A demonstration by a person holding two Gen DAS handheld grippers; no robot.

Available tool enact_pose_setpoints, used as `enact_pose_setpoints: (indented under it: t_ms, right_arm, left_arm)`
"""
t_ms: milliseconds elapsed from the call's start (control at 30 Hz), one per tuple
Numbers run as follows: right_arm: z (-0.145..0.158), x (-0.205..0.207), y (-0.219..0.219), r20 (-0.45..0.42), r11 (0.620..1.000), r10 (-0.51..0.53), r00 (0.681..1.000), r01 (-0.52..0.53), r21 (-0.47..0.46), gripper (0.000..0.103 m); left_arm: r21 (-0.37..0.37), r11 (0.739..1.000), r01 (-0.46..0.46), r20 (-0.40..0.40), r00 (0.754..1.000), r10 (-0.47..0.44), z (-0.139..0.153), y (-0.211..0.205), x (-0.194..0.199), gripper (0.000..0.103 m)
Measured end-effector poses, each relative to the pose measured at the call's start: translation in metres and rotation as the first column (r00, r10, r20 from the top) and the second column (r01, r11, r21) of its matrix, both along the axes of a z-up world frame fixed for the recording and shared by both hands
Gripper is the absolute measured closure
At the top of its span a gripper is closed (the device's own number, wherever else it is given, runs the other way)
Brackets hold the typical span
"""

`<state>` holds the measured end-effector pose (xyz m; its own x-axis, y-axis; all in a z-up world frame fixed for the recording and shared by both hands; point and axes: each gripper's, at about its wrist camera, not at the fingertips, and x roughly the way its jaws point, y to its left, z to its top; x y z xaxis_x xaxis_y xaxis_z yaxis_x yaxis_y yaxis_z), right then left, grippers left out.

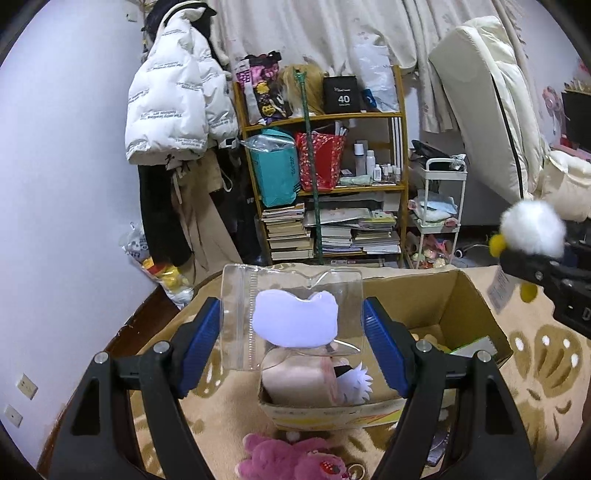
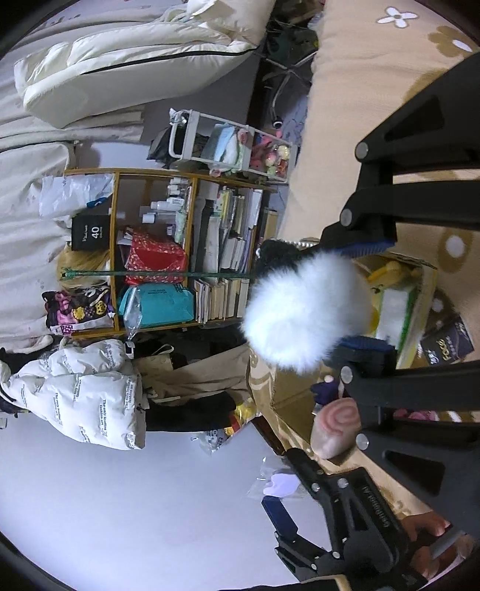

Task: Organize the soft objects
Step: 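Carry the bag and pompom over the box and open both tools inside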

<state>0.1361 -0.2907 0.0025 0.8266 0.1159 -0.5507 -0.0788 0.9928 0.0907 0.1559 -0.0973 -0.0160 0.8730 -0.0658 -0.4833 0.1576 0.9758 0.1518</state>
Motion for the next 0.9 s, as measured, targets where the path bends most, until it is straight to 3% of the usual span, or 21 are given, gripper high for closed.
enact_pose_setpoints:
  t_ms: [800, 900]
  right_arm:
    - [-0.048, 0.027, -0.014, -0.105, 0.996, 0.011, 0.994, -0.001, 0.093, 0.065]
    - [-0.049, 0.027, -0.014, -0.112, 0.995, 0.018, 0.994, -0.007, 0.1, 0.065]
  left_arm:
    - [0.051, 0.993, 0.109, -0.083, 0.991, -0.104, -0.036, -0.038, 0.014, 0.026]
    - [0.059, 0.993, 0.101, -0.088, 0.991, -0.096, -0.039, -0.038, 0.015, 0.018]
